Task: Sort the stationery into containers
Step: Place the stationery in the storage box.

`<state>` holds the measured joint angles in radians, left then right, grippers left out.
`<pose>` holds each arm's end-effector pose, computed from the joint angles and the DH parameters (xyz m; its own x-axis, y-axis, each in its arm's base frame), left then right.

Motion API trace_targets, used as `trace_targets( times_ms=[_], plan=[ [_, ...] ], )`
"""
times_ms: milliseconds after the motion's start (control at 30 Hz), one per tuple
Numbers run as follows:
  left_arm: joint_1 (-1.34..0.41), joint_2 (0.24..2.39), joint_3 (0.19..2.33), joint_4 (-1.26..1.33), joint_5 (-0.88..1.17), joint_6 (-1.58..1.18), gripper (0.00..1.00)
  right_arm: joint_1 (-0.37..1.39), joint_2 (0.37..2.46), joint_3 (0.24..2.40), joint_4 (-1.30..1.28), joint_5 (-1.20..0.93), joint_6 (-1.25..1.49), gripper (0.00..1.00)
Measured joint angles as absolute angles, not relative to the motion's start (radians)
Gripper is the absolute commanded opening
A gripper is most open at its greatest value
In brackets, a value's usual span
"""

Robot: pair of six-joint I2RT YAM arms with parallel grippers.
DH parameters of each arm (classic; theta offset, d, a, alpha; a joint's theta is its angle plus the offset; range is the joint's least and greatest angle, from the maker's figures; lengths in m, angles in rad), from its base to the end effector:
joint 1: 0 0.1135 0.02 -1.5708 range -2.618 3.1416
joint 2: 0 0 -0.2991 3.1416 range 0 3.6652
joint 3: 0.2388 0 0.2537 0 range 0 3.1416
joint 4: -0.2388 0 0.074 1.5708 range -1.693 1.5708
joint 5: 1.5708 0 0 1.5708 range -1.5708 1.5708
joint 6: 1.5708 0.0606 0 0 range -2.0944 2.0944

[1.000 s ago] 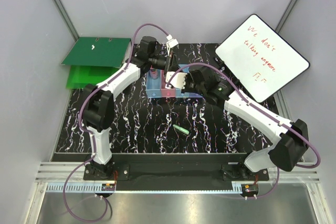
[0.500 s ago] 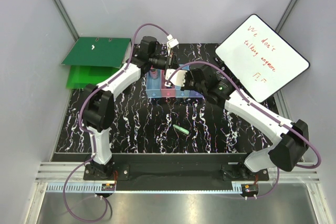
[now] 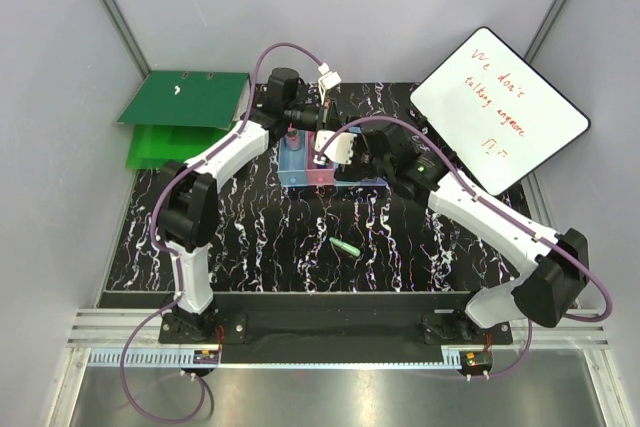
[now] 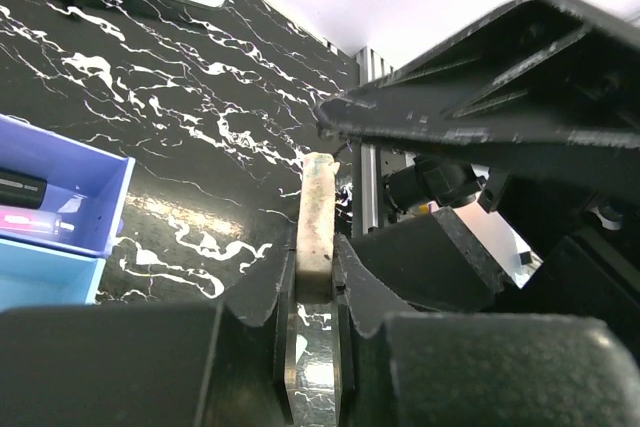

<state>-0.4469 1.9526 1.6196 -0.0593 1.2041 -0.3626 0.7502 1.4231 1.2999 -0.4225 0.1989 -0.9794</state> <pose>0.4016 -0.2552 0.3306 -0.6532 0.1720 -0.7374 0.7499 0.0123 -0.6615 0.2584 0.2244 0.3694 0.2406 -0.8882 -0.3914 -0.6189 0.1703 -0.7668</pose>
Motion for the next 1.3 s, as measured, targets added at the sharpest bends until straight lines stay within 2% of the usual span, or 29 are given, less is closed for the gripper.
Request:
trace_targets(
  times_ms=[233,333,600,767,1000,1267,1300],
  plan=[
    [-0.444,1.953,1.622,-0.131,1.165,-0.286,0.00,0.750,1.392,1.298,-0.422,0.202,-0.928,0.95],
    [-0.442,1.975,1.692,-0.299,1.093,-0.168,0.00,0.750,1.369,1.296,-0.413,0.223,-0.889,0.96],
    [-0.451,2.077,1.984,-0.690,0.761,0.190,0.00,0.750,1.272,1.253,-0.360,0.336,-0.836,0.97],
    [-0.492,2.139,2.092,-0.835,0.553,0.364,0.00,0.750,1.244,1.239,-0.354,0.369,-0.840,0.97],
    [-0.582,2.223,2.124,-0.935,0.290,0.549,0.00,0.750,1.235,1.229,-0.344,0.382,-0.854,0.97],
    [-0.622,2.346,2.249,-0.957,0.138,0.657,0.00,0.750,1.223,1.213,-0.341,0.381,-0.859,0.97],
    [-0.622,2.352,2.257,-0.957,0.128,0.662,0.06,0.750,1.221,1.209,-0.342,0.381,-0.860,0.97]
  ],
)
